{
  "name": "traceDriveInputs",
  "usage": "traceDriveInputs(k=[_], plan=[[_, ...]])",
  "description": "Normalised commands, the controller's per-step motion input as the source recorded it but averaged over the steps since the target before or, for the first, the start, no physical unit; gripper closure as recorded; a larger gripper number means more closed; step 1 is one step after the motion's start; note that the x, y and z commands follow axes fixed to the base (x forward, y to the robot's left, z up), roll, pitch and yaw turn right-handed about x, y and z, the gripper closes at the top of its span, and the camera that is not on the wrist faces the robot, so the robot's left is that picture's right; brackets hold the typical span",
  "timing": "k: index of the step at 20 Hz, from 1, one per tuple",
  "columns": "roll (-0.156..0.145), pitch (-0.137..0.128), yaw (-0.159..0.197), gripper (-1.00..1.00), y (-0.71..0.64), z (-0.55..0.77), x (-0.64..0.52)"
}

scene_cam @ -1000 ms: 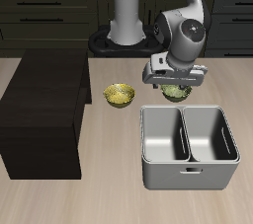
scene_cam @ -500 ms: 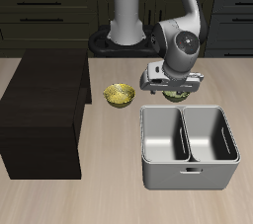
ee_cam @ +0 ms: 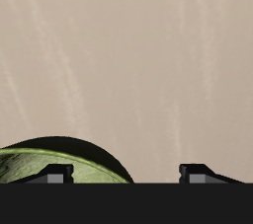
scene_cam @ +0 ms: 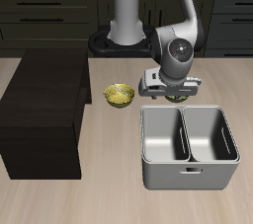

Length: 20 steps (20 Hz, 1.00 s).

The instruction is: Place the green bowl on top of the shelf

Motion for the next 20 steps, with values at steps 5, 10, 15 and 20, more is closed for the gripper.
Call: traceDriveInputs(k=[5,10,15,20], plan=[[0.014,0.006,-0.005,1.0,-0.01,-0.02,-0.07],[0.016,-0.013,-0.028,1.0,-0.03,0.15,-0.03],[0.016,-0.036,-0.004,1.0,-0.01,0.22,-0.03],[-0.001,-0.067,0.017,1.0,-0.05,0.4,0.0]])
